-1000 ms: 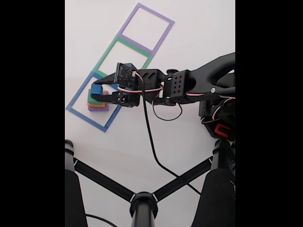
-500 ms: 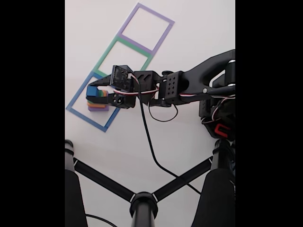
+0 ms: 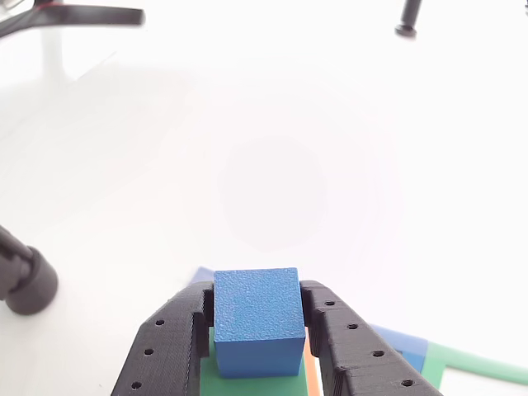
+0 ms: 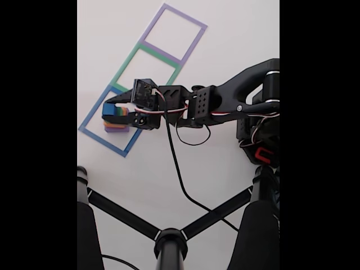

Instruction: Tower of hanoi

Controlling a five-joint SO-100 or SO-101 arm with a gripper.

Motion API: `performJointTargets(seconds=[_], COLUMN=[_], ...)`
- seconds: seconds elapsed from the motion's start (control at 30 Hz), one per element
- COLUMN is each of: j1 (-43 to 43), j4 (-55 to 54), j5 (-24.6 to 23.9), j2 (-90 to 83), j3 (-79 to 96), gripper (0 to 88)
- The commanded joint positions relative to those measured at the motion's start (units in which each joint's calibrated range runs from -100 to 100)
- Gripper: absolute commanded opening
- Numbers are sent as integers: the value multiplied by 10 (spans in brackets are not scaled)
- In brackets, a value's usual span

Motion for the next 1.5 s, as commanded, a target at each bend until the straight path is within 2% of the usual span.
performJointTargets(seconds=[0.0,0.33,0.53,0.83,0.97,1.1,1.33,1.47], j1=[-4,-1,2,6,5,5,22,34], j4=[-18,-19,-9,121,228,390,750,901], j5=[4,4,4,4,4,4,4,4], j2=[-4,-7,-35,-111,-157,-207,-256,-268], j3=[-23,-20,-29,-105,-164,-251,-472,-581], gripper=[111,205,219,207,131,16,10,10])
